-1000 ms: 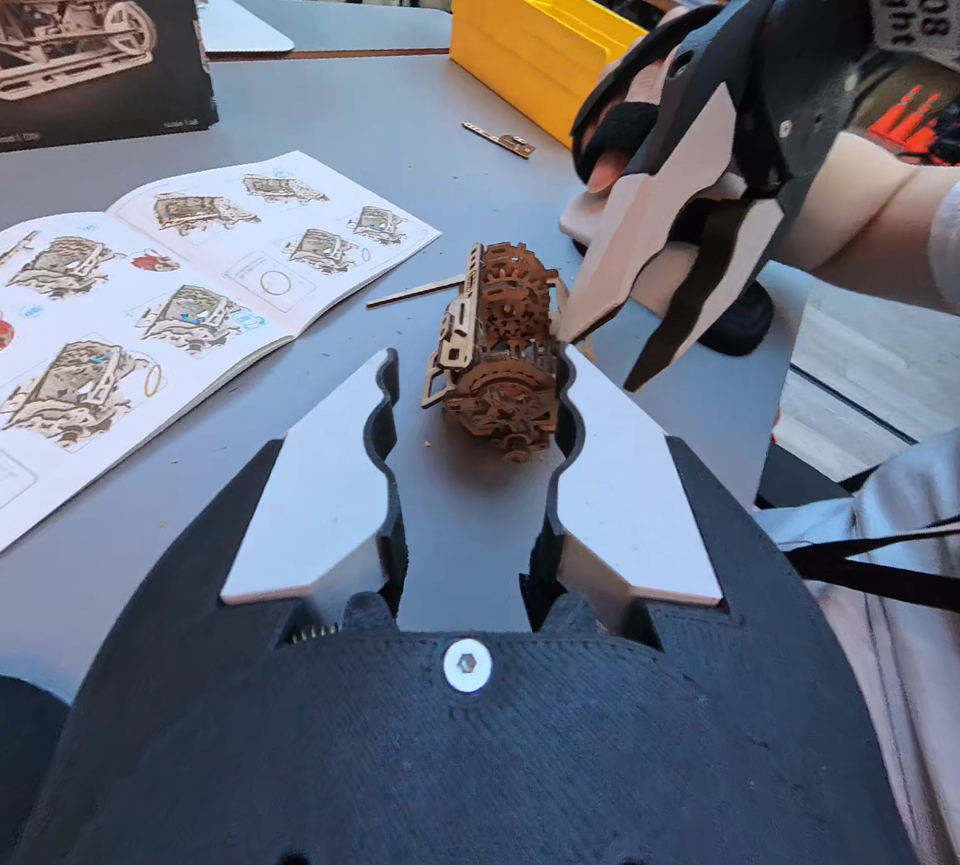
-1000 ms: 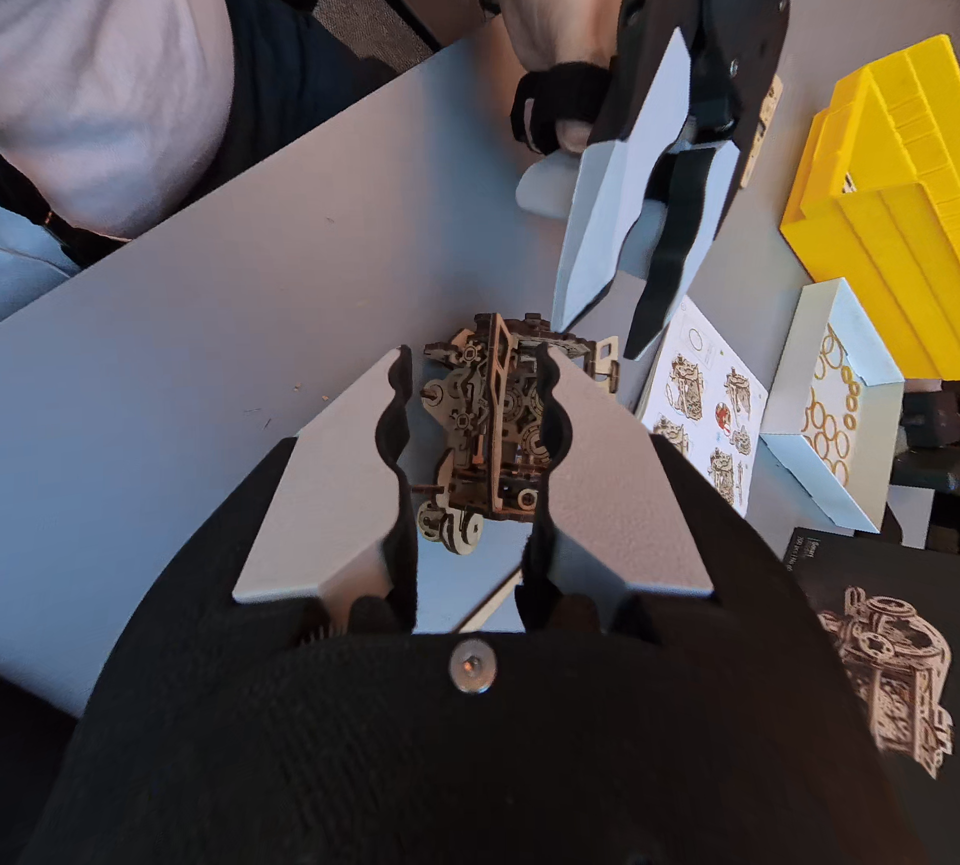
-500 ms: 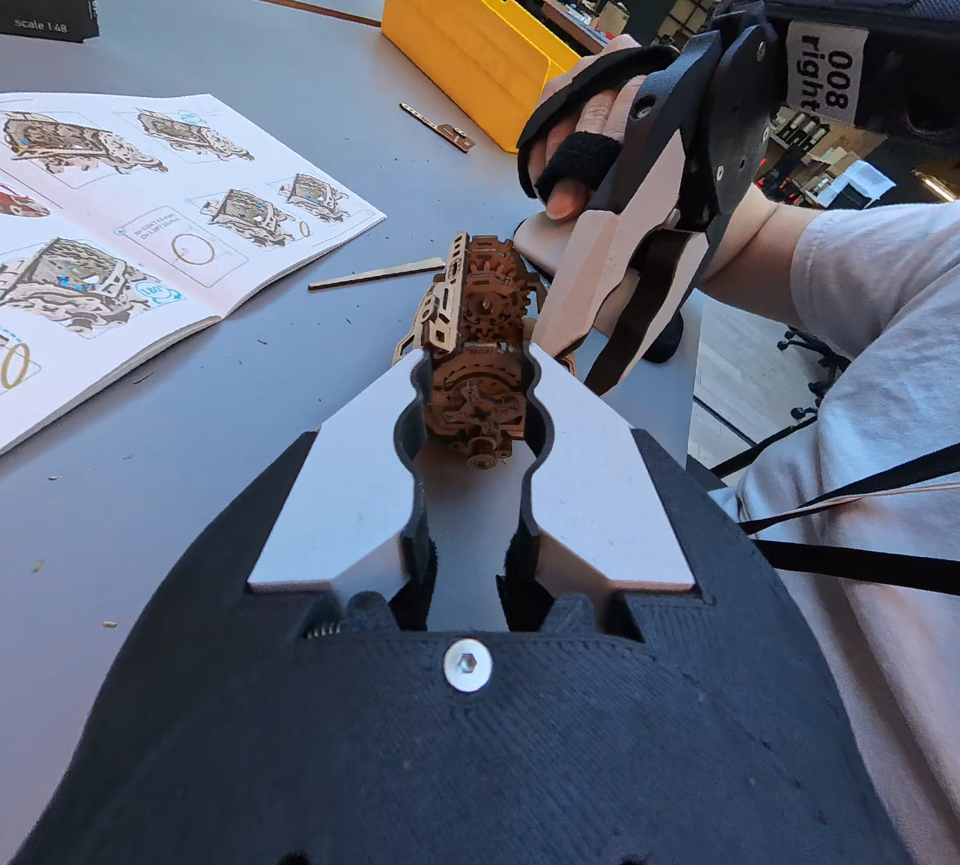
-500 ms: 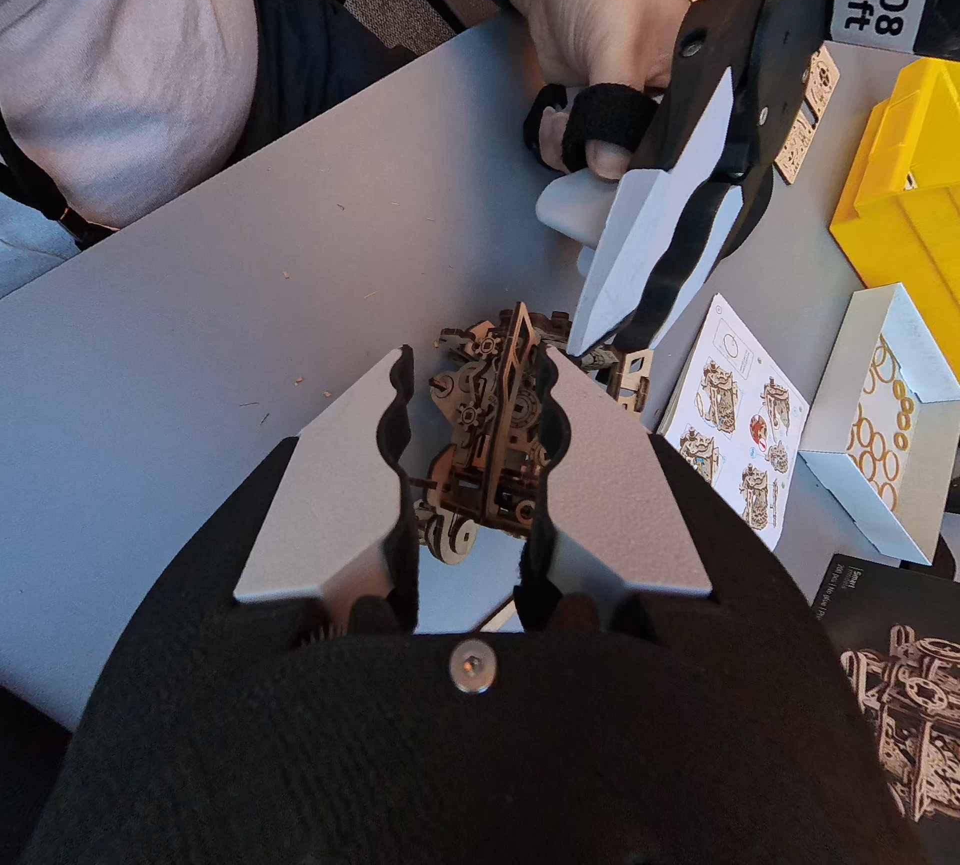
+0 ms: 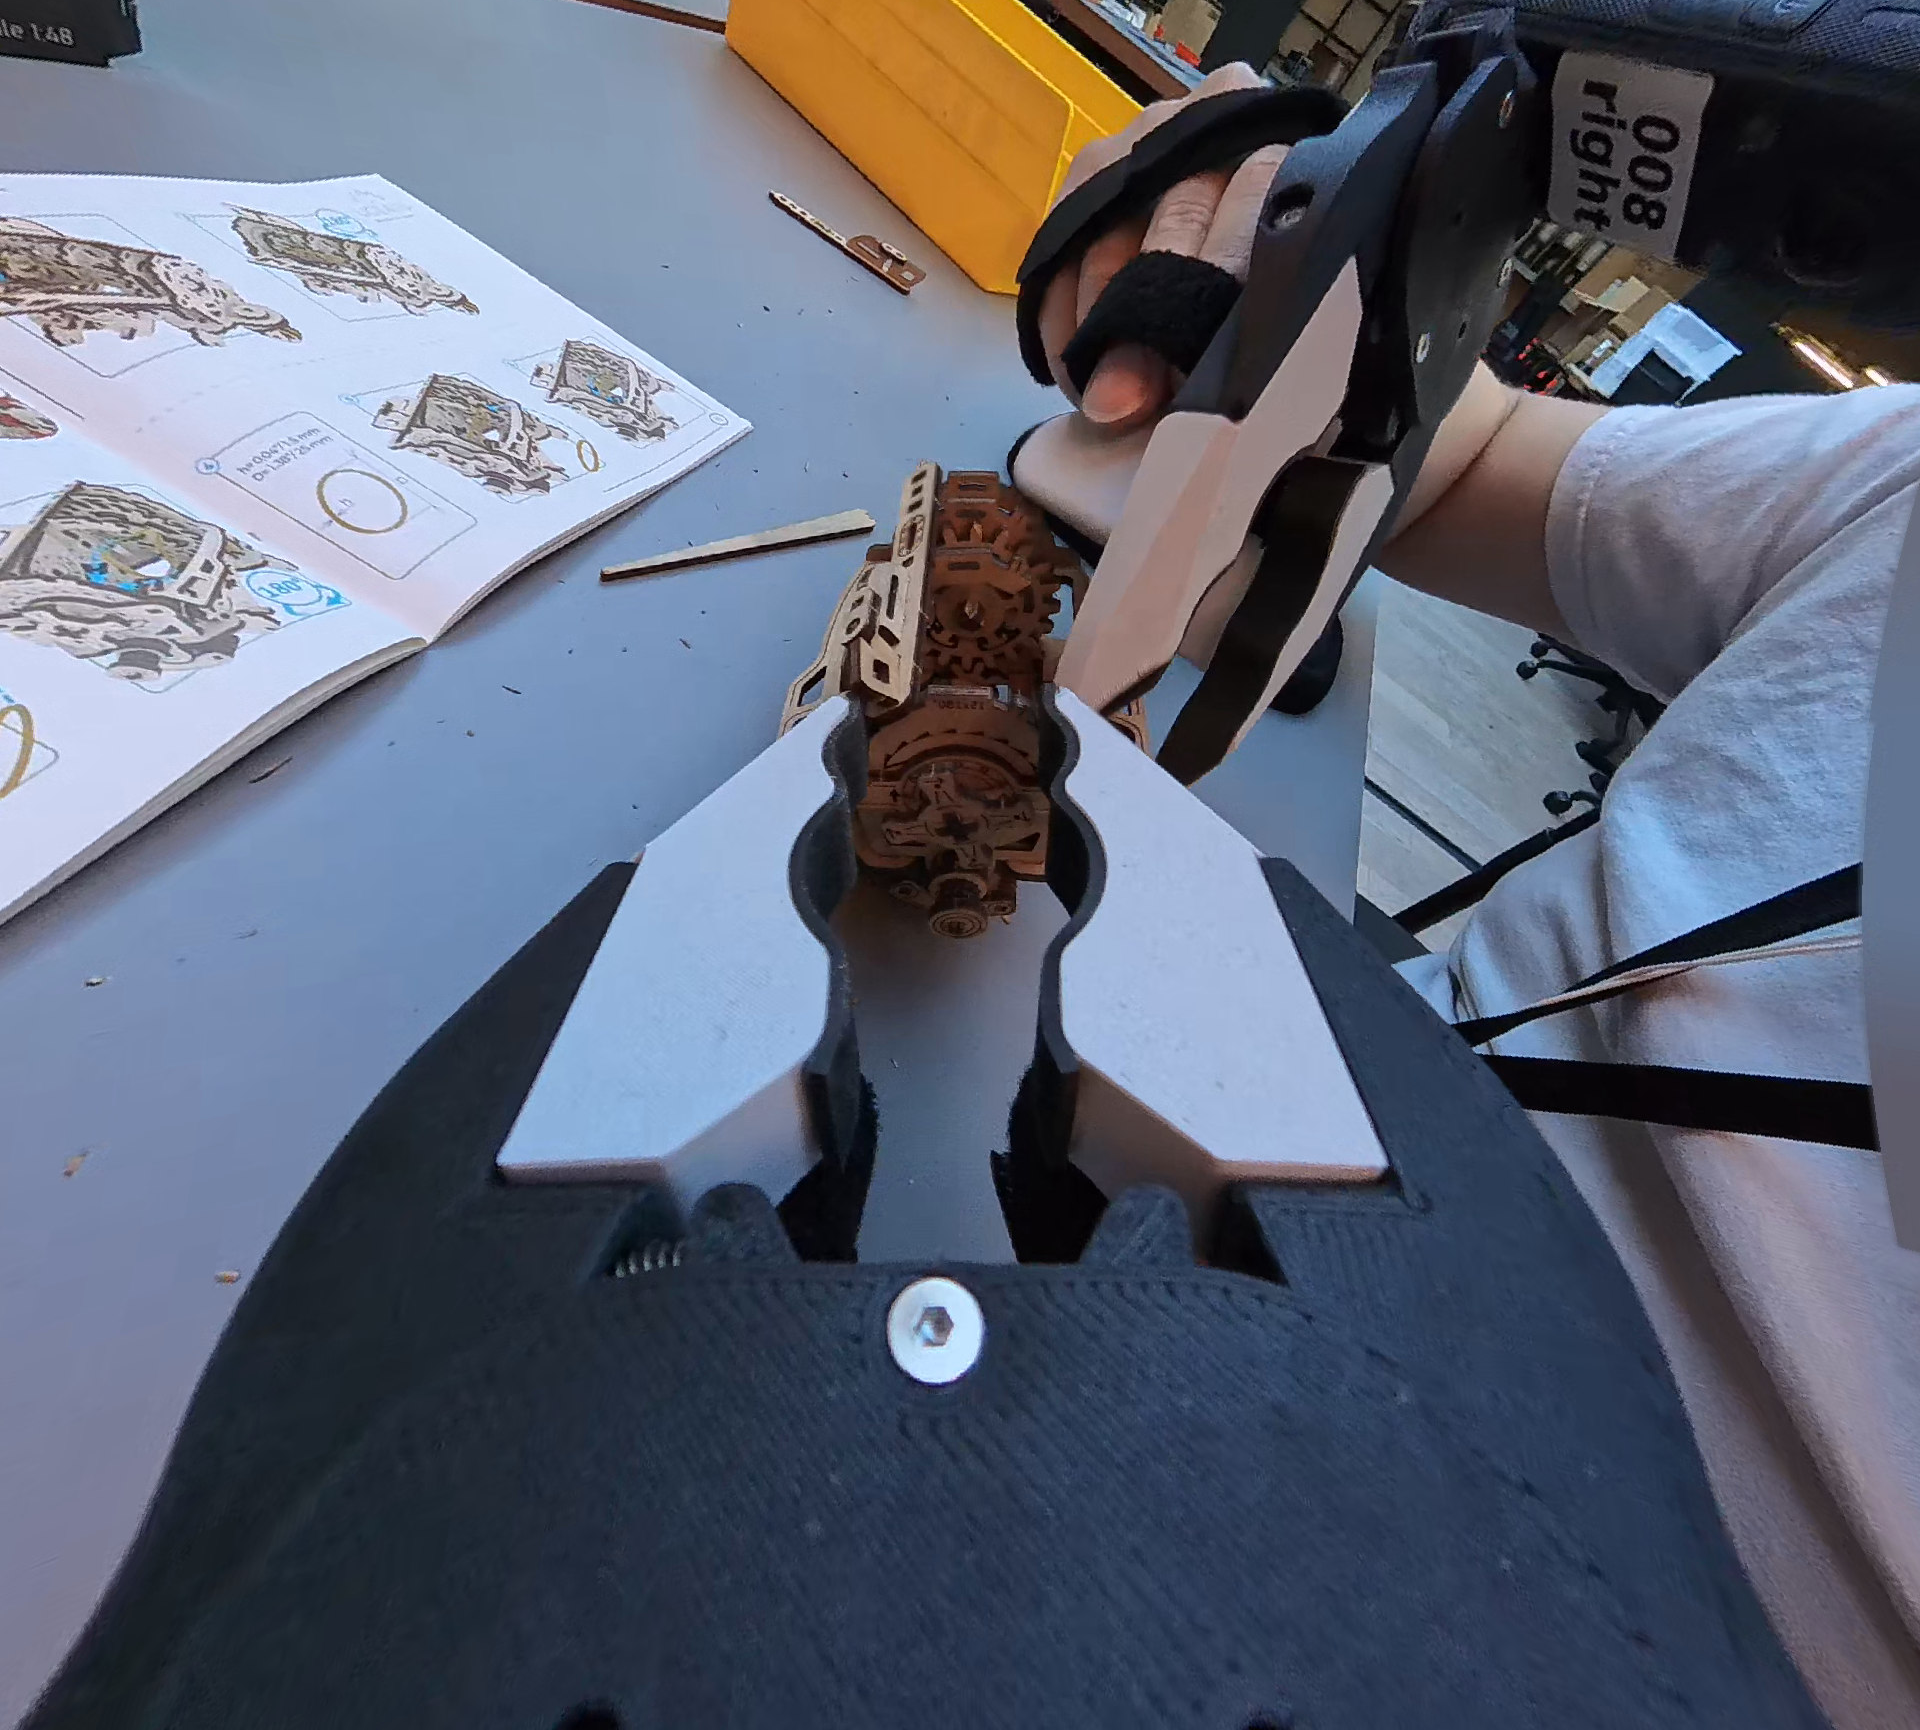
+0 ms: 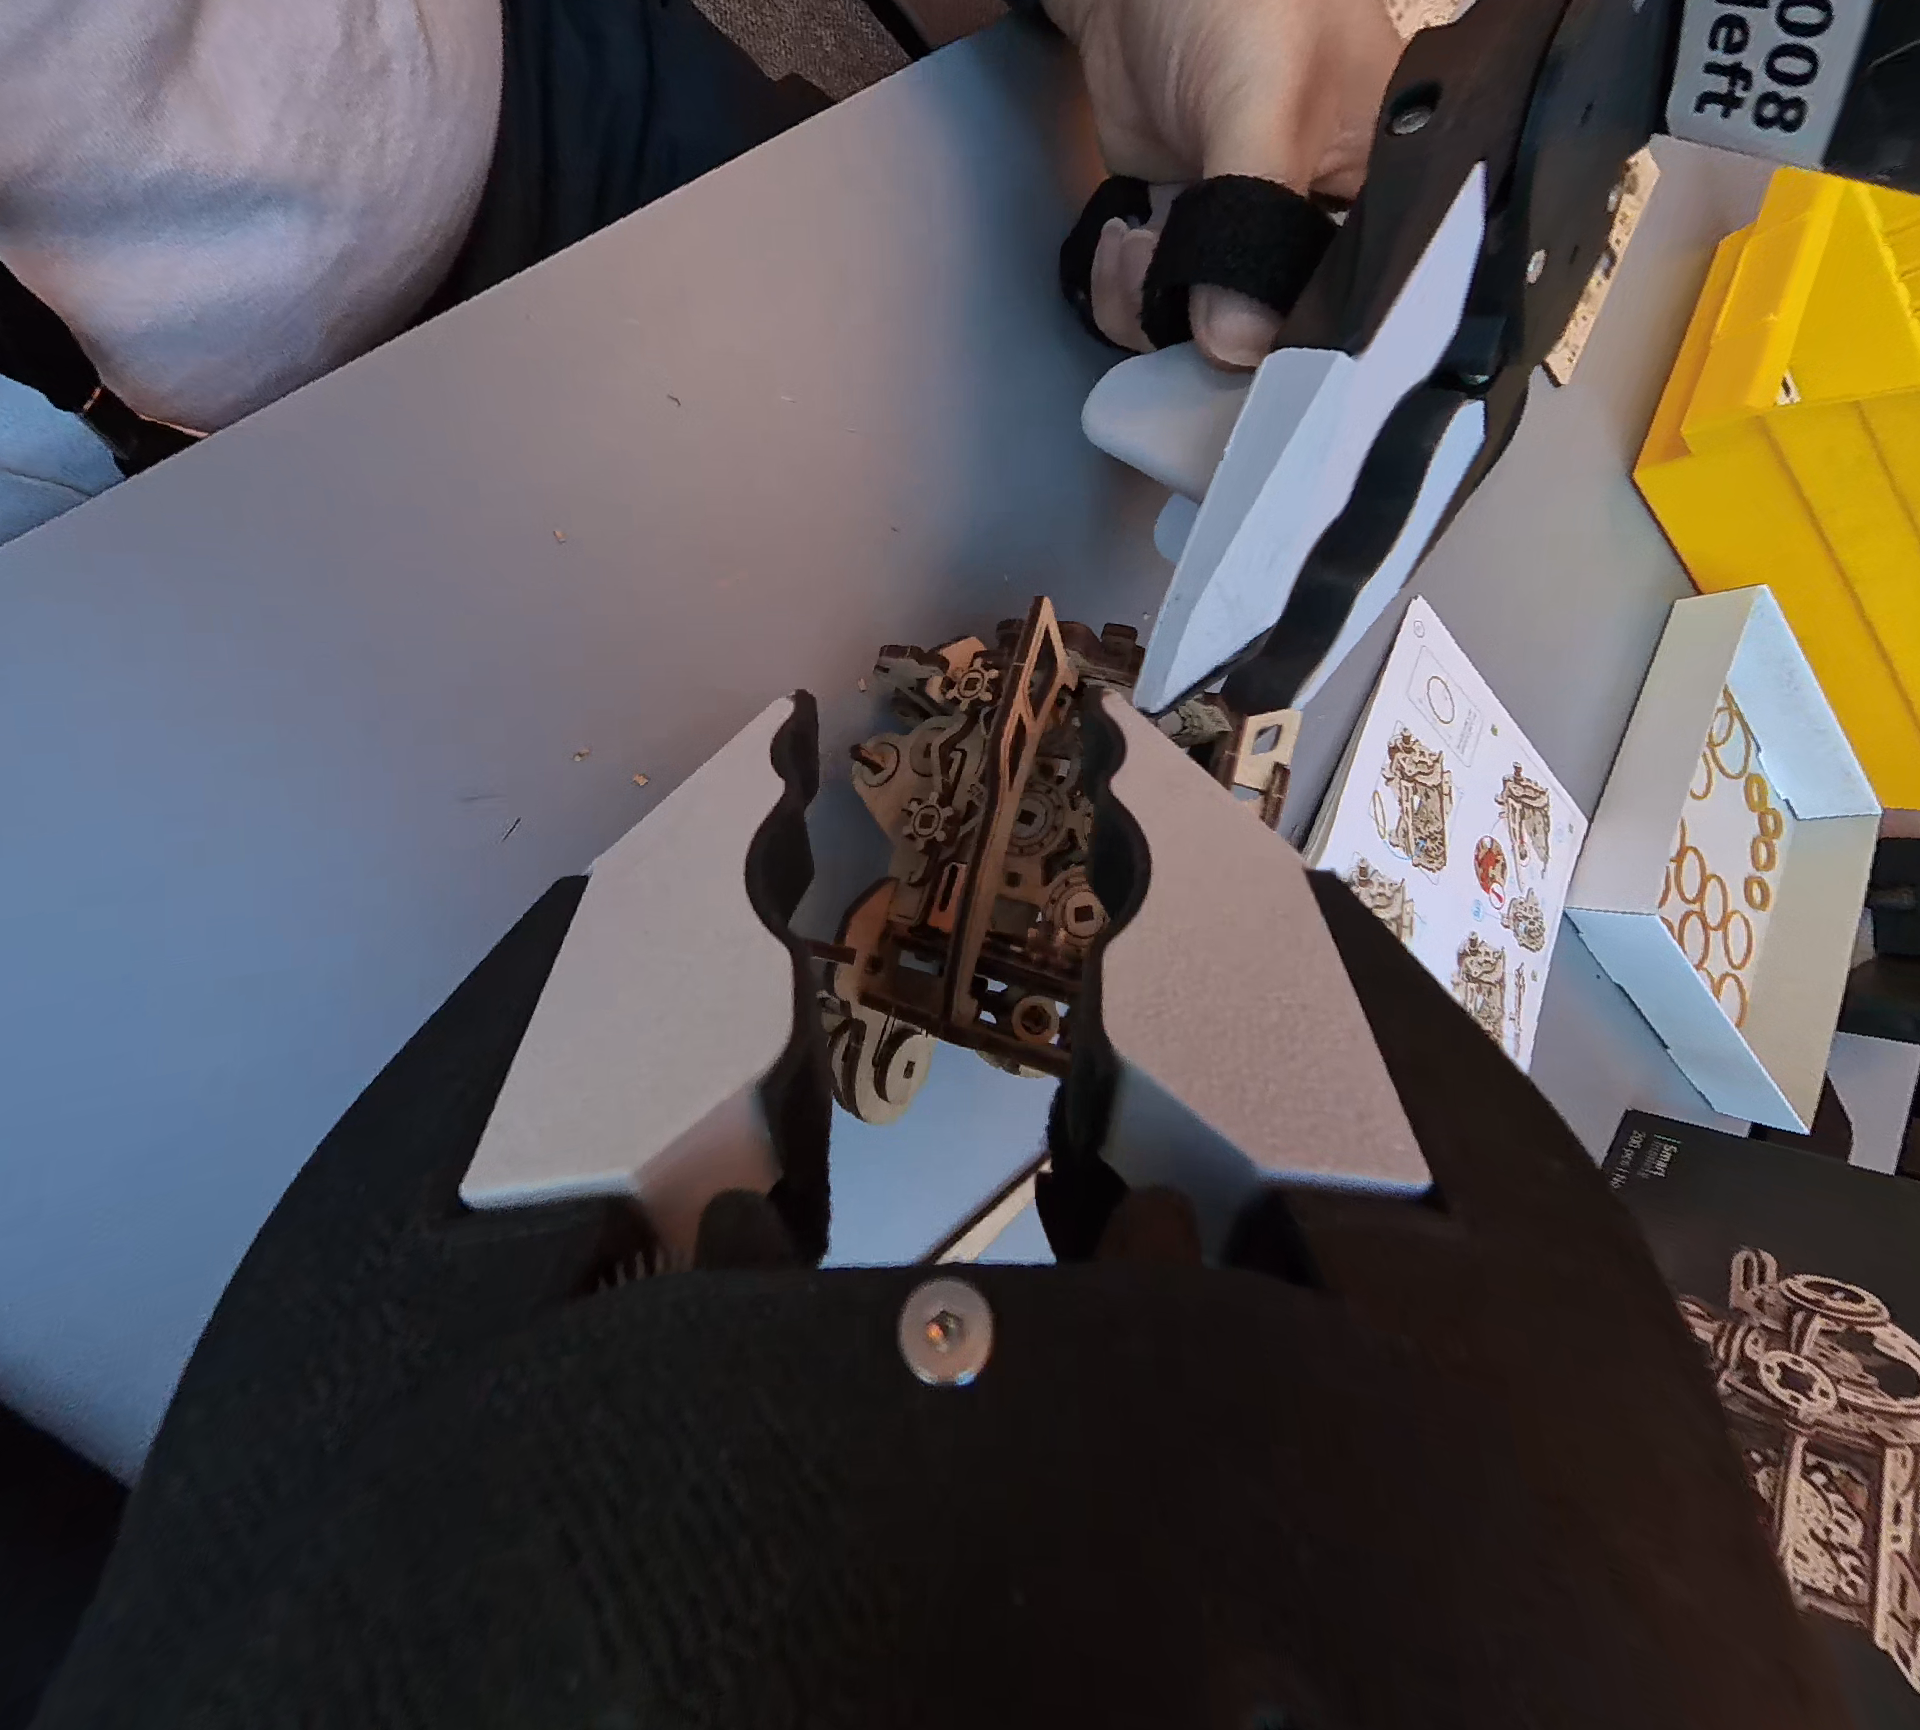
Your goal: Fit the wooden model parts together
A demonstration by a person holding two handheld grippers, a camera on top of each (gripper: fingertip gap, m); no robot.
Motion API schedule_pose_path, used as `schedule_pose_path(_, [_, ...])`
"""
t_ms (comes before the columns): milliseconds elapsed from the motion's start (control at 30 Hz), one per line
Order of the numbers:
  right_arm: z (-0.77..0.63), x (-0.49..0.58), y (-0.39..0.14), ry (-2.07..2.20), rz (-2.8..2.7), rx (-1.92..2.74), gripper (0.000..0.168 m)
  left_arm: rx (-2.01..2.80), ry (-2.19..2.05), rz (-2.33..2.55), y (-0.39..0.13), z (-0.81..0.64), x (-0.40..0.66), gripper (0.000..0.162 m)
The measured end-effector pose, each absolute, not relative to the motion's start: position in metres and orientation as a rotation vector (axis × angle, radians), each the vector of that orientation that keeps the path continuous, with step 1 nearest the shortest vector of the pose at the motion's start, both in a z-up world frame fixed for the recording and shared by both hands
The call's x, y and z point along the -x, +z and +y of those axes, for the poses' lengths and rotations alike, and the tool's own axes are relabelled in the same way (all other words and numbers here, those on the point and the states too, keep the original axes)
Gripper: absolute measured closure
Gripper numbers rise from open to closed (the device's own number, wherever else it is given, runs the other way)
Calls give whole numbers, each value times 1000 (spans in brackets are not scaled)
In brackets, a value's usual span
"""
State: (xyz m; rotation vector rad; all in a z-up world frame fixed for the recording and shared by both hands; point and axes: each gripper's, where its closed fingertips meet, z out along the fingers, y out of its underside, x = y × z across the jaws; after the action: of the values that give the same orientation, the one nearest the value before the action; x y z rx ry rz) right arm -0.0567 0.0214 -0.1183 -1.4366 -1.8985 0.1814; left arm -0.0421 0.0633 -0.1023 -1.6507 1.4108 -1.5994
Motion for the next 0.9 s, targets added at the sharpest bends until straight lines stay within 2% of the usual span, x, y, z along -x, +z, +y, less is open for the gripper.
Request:
schedule_pose_path(167, [23, 55, -124, 104, -1954, 1429, 115, 1648, -1602, 1431, -103, 64, 42, 132])
schedule_pose_path(500, [23, 51, -122, 86, -1934, 1464, 119, 1648, -1598, 1440, -103, 64, 42, 132])
schedule_pose_path(567, [25, 50, -122, 56, -1939, 1441, 118, 1672, -1627, 1427, -103, 66, 42, 132])
schedule_pose_path(633, [30, 50, -121, 13, -1935, 1402, 107, 1713, -1671, 1410, -104, 68, 41, 132])
schedule_pose_path(900, [40, 47, -119, -185, -2071, 1257, 111, 1868, -1874, 1379, -105, 78, 38, 132])
